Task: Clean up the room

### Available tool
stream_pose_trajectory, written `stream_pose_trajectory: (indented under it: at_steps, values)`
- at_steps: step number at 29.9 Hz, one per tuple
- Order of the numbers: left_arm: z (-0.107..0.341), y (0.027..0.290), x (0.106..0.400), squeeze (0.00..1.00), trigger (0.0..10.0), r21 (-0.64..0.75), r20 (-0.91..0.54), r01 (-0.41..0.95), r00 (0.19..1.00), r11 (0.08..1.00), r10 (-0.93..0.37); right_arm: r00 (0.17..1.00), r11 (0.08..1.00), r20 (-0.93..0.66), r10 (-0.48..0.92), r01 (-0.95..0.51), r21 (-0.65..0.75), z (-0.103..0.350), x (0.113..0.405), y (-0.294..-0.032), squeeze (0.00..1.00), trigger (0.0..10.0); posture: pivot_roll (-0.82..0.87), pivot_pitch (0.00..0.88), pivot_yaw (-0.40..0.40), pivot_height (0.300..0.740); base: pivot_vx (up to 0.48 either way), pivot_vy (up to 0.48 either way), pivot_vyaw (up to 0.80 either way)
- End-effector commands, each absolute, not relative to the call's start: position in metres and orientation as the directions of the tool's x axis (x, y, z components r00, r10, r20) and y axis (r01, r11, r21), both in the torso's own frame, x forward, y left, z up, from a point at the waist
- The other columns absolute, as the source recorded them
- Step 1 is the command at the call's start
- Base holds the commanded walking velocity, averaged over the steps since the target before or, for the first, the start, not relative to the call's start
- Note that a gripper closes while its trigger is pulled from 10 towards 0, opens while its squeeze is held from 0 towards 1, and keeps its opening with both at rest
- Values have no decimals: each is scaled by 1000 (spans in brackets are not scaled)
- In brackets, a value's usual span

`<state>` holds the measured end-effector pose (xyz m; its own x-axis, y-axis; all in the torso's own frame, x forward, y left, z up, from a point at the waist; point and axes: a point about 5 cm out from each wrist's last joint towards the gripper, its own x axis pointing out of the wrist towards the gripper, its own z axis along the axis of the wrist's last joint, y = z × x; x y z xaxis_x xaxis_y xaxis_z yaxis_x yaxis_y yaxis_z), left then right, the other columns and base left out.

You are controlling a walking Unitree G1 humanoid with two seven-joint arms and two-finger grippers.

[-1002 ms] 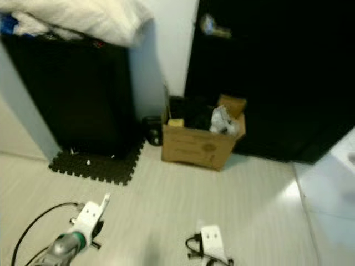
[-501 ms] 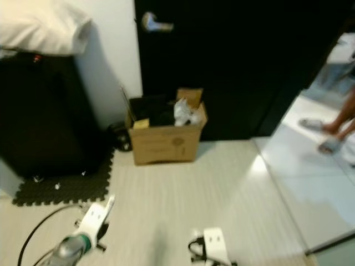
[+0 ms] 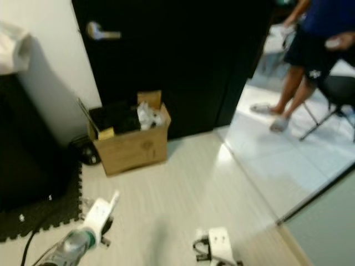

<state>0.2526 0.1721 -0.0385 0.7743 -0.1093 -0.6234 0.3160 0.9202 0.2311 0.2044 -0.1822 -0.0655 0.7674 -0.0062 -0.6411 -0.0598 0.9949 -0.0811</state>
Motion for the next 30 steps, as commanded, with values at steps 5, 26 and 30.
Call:
stream_pose_trajectory:
  at_steps: [5, 26, 30]
  values:
    - [-40, 170, 251, 0, 10000, 235, -632, 334, 766, 913, -118, 744, 995, -668, 0, -66, -74, -71, 196, -179, 0, 10000, -52, 0, 88, 740, 0, 0, -756]
    - [-40, 169, 251, 0, 10000, 235, -627, 341, 769, 910, -126, 749, 993, -662, -5, -74, -91, -70, 198, -180, 0, 10000, -50, 0, 85, 740, 382, 0, -284]
    - [-40, 169, 250, 0, 10000, 235, -628, 340, 768, 911, -125, 748, 993, -664, -3, -77, -91, -70, 197, -179, 0, 10000, -50, 0, 85, 740, 421, 0, 0]
